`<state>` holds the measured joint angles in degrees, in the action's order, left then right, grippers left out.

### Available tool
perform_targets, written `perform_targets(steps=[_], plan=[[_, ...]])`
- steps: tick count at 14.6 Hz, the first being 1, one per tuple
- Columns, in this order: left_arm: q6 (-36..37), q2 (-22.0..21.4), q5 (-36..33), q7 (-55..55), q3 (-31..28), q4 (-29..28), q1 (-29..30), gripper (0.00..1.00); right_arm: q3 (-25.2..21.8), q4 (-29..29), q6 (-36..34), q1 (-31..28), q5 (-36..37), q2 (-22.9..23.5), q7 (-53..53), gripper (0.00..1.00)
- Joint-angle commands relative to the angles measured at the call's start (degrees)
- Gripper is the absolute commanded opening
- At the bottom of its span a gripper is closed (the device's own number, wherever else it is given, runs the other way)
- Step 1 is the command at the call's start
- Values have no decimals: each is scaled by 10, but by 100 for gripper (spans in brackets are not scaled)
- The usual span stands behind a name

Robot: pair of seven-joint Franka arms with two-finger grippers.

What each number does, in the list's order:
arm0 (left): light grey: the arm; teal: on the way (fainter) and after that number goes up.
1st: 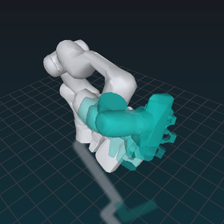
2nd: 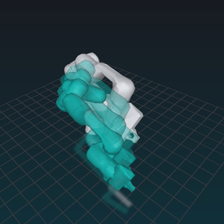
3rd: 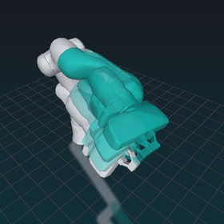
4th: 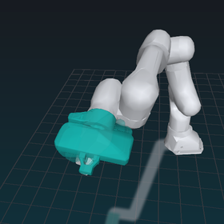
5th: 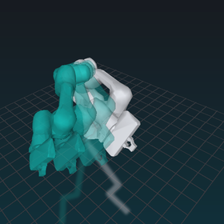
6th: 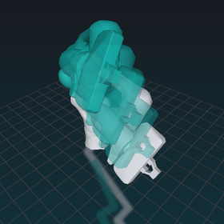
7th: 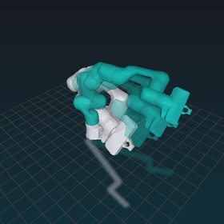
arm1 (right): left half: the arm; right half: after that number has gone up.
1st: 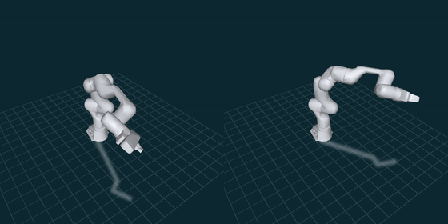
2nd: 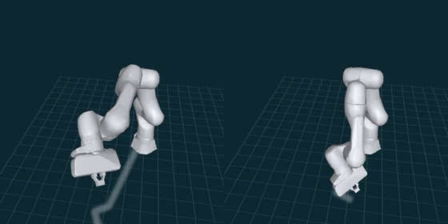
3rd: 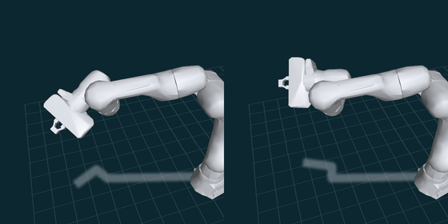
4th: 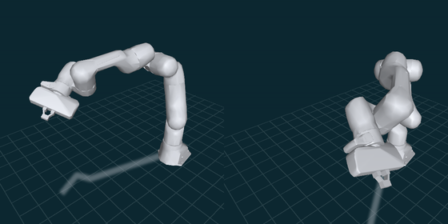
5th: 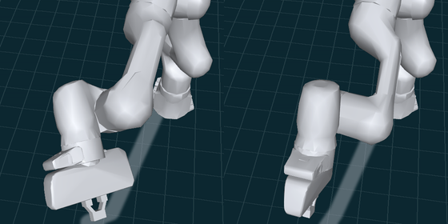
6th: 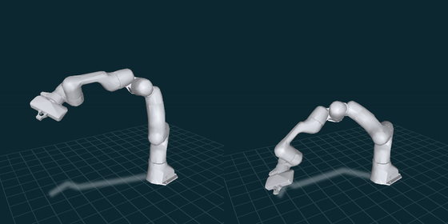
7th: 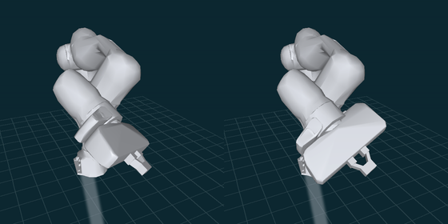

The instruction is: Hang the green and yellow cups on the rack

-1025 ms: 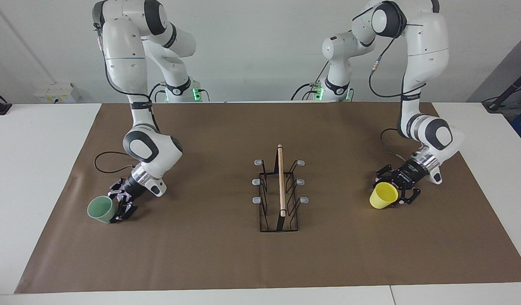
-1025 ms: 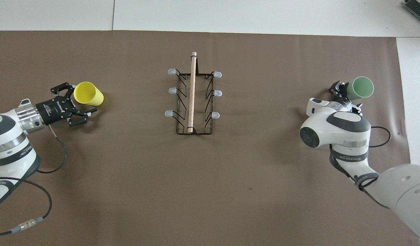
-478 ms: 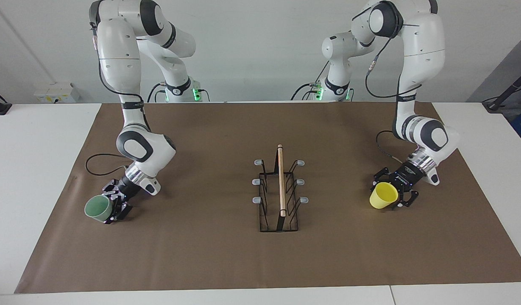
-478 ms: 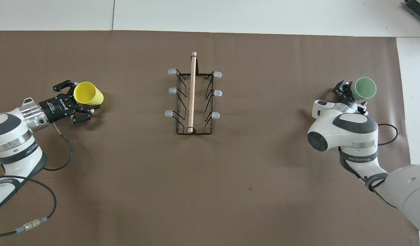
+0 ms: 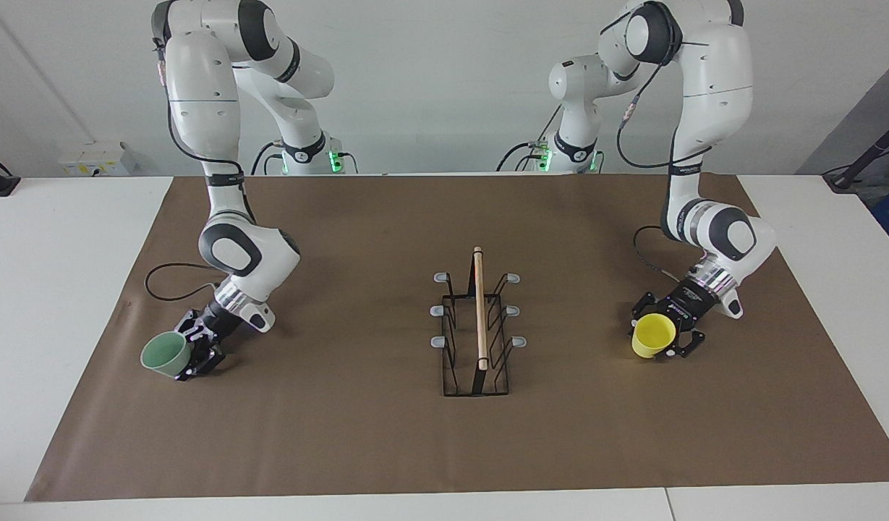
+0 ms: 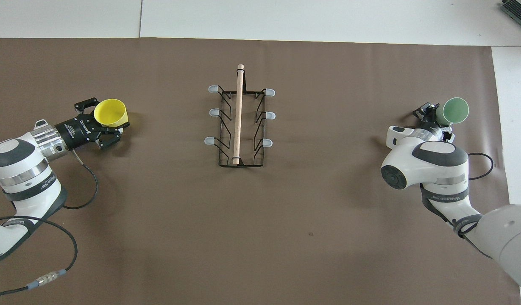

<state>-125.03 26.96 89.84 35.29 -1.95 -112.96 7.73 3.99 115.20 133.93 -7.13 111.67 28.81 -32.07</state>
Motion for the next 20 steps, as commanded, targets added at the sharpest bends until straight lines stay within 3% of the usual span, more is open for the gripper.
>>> perform_targets(steps=[1,3,6,10,12,15,20], plan=[[-36,-17,-26,23,-10,27,-36,0,5,-1,10,0,15,-6,6,0],[-60,-23,-131,94,-10,55,-45,0,11,-3,21,2,-27,-13,-16,0],[-62,-42,-254,112,-11,71,-55,0,10,-4,118,-28,-140,-41,-52,0],[-60,-72,-421,111,-11,83,-56,0,12,2,121,-13,-268,-69,-88,0],[-57,-88,-468,113,-11,85,-57,0,24,3,117,-11,-341,-80,-106,0],[-56,-119,-587,119,-11,84,-66,0,80,-12,52,-13,-511,-91,-146,0],[-20,-157,-776,158,-11,83,-99,0,139,-131,-103,-13,-799,-90,-190,0]])
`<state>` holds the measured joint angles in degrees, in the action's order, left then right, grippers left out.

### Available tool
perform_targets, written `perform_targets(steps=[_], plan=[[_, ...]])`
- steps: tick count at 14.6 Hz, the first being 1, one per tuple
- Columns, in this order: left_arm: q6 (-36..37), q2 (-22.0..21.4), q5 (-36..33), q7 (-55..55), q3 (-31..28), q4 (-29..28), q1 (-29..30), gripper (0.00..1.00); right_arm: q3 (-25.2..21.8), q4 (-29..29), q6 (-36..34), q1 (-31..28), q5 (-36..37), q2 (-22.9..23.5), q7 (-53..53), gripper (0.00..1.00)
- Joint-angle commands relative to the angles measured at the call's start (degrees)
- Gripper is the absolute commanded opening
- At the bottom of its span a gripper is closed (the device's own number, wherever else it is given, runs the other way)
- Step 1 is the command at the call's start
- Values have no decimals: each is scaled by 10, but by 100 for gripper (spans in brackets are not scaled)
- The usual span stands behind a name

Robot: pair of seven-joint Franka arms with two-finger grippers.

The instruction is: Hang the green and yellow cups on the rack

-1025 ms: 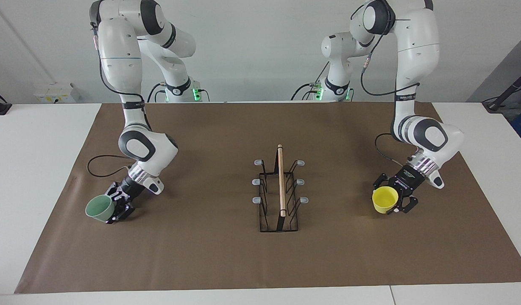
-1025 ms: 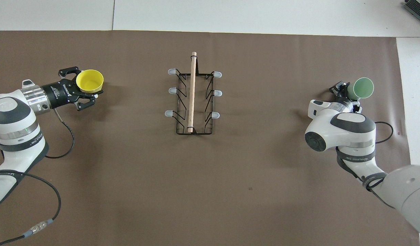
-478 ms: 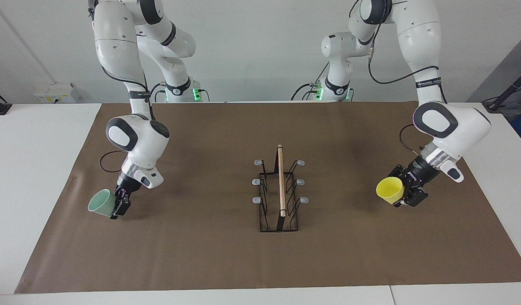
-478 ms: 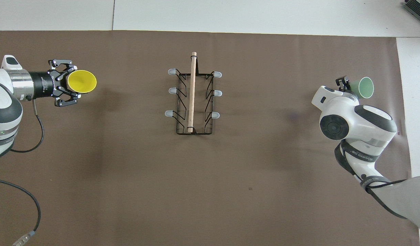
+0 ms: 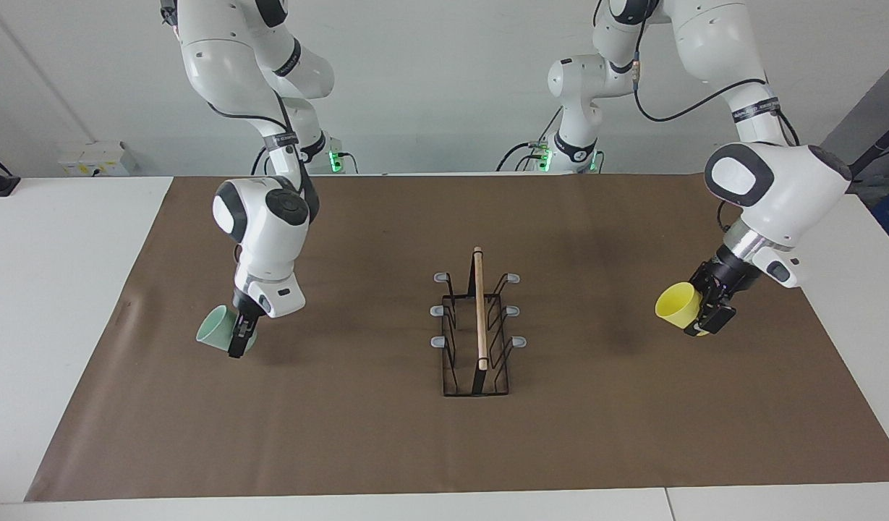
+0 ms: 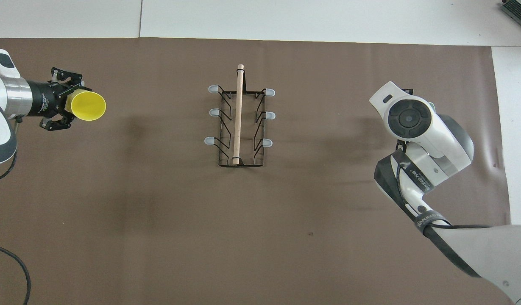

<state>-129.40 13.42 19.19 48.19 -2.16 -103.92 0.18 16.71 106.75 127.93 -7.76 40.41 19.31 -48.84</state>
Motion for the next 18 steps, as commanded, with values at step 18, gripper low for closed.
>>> perform_targets(steps=[18], plan=[[85,-71,-449,232,-7,-2,-168,0,69,-39,30,-11,-981,-99,-184,0]])
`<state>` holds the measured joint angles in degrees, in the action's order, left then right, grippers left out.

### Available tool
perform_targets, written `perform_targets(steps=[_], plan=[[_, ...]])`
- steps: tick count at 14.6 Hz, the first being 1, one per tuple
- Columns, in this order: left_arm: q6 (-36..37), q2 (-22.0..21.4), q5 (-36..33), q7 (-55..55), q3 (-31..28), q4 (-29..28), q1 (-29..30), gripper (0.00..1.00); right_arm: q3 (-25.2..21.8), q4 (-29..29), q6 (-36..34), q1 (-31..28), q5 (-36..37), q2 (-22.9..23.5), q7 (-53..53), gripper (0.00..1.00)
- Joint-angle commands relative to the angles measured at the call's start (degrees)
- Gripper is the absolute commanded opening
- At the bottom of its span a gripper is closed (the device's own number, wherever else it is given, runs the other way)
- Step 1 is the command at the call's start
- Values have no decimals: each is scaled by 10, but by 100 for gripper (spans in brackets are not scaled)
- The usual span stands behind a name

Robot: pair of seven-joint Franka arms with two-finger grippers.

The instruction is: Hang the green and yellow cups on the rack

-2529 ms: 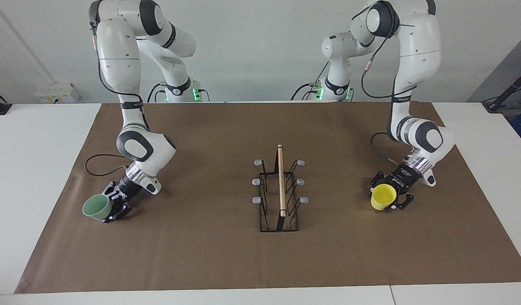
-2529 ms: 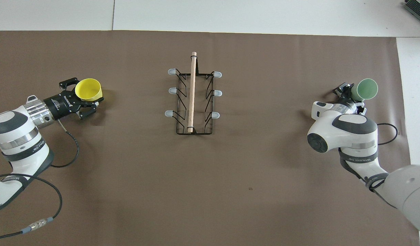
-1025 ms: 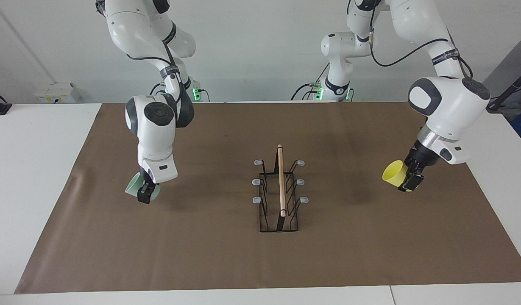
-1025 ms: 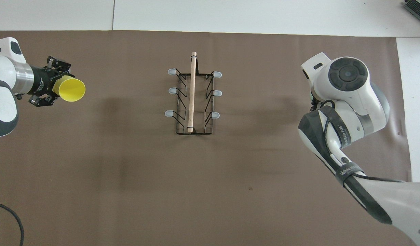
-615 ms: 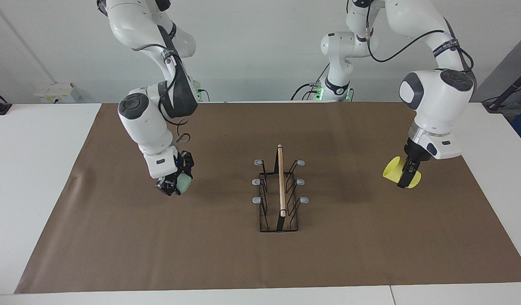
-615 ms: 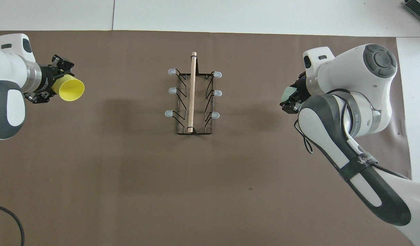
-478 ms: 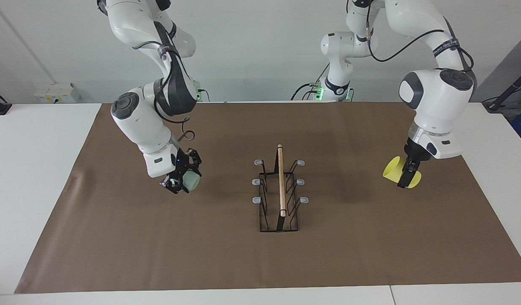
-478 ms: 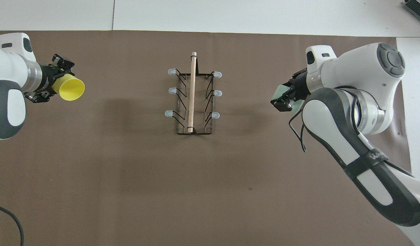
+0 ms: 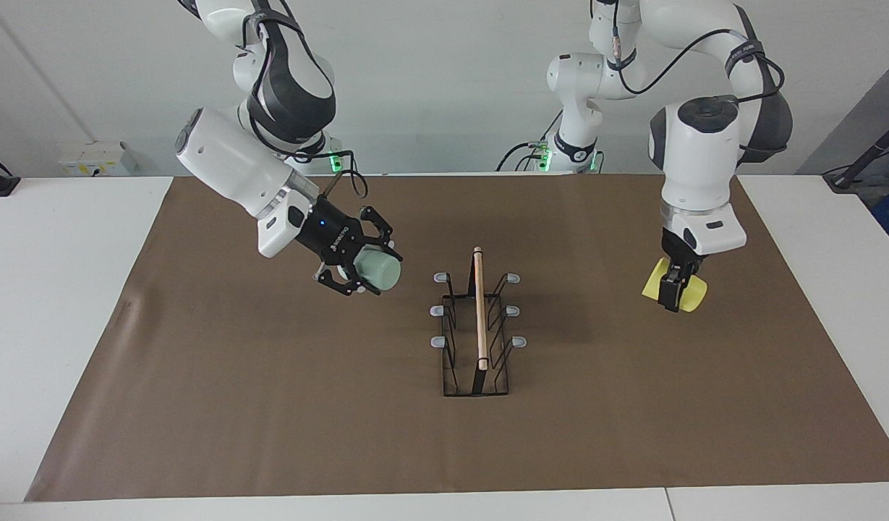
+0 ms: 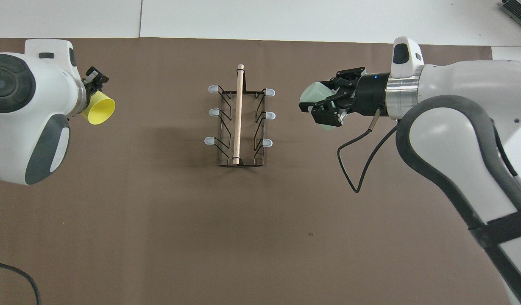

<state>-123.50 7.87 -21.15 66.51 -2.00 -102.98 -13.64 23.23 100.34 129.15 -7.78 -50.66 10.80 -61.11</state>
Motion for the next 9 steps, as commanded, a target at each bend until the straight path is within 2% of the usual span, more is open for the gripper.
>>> perform_targets(steps=[1,2,6,9], plan=[[31,-19,-62,62,-9,-17,-42,0,4,28,15,-14,-85,-18,-83,0],[34,-22,-78,75,-9,-22,-52,0,4,39,15,-16,-121,-21,-109,0],[80,-29,-125,186,-9,-22,-105,0,3,125,23,-16,-375,-76,-270,0],[107,-31,-144,220,-9,-20,-140,0,3,187,1,-30,-504,-104,-399,0]])
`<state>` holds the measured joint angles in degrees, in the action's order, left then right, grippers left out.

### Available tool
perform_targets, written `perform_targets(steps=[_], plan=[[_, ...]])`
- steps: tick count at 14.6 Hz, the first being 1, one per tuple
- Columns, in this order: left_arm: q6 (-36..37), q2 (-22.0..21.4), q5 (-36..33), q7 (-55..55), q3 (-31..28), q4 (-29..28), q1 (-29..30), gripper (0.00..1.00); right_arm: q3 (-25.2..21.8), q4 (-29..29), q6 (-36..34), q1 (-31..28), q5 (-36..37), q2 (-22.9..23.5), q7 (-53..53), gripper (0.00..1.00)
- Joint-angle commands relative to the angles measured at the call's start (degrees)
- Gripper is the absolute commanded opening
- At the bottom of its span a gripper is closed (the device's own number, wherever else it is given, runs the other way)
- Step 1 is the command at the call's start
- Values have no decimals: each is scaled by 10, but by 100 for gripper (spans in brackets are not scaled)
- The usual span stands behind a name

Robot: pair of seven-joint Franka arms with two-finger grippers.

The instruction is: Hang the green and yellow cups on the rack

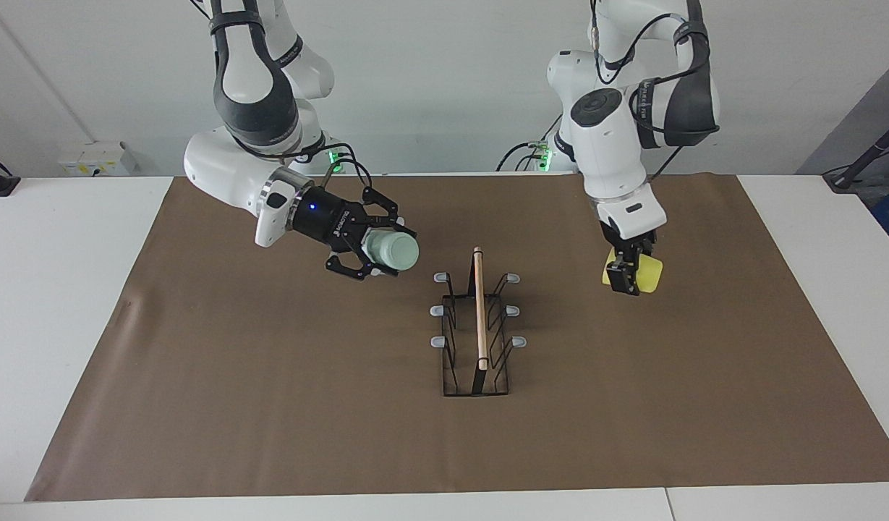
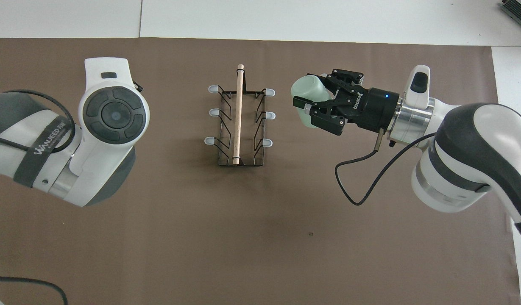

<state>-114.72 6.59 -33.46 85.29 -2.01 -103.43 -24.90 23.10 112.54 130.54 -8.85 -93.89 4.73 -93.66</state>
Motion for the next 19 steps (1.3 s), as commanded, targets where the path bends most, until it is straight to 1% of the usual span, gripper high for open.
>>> perform_targets(steps=[1,2,3,4,5,6,7,9,11,14,16,19], plan=[[25,-18,-23,39,-9,-16,-37,0,5,85,-30,-20,-127,-48,-119,0],[30,-22,-35,52,-8,-19,-46,0,5,106,-36,-14,-186,-50,-169,0],[30,-23,-47,87,-8,-20,-58,0,5,116,-36,-8,-221,-47,-209,0],[30,-23,-65,114,-8,-21,-69,0,5,123,-34,1,-239,-43,-240,0],[30,-24,-80,120,-8,-26,-77,0,5,130,-34,15,-269,-31,-274,0],[26,-23,-91,122,-8,-27,-85,0,5,131,-34,24,-317,-16,-323,0],[24,-18,-109,124,-8,-27,-86,0,5,131,-31,37,-346,-3,-353,0],[22,-12,-152,153,-6,-27,-88,0,4,131,-26,54,-368,6,-373,0],[25,0,-166,166,-7,-27,-102,0,4,128,-27,66,-427,28,-426,0],[29,7,-179,205,-7,-25,-117,0,4,117,-48,96,-500,82,-505,0],[35,25,-202,247,-7,-20,-138,0,4,110,-62,104,-512,106,-536,0],[47,49,-233,277,-7,-10,-147,0,4,111,-62,107,-516,115,-543,0]])
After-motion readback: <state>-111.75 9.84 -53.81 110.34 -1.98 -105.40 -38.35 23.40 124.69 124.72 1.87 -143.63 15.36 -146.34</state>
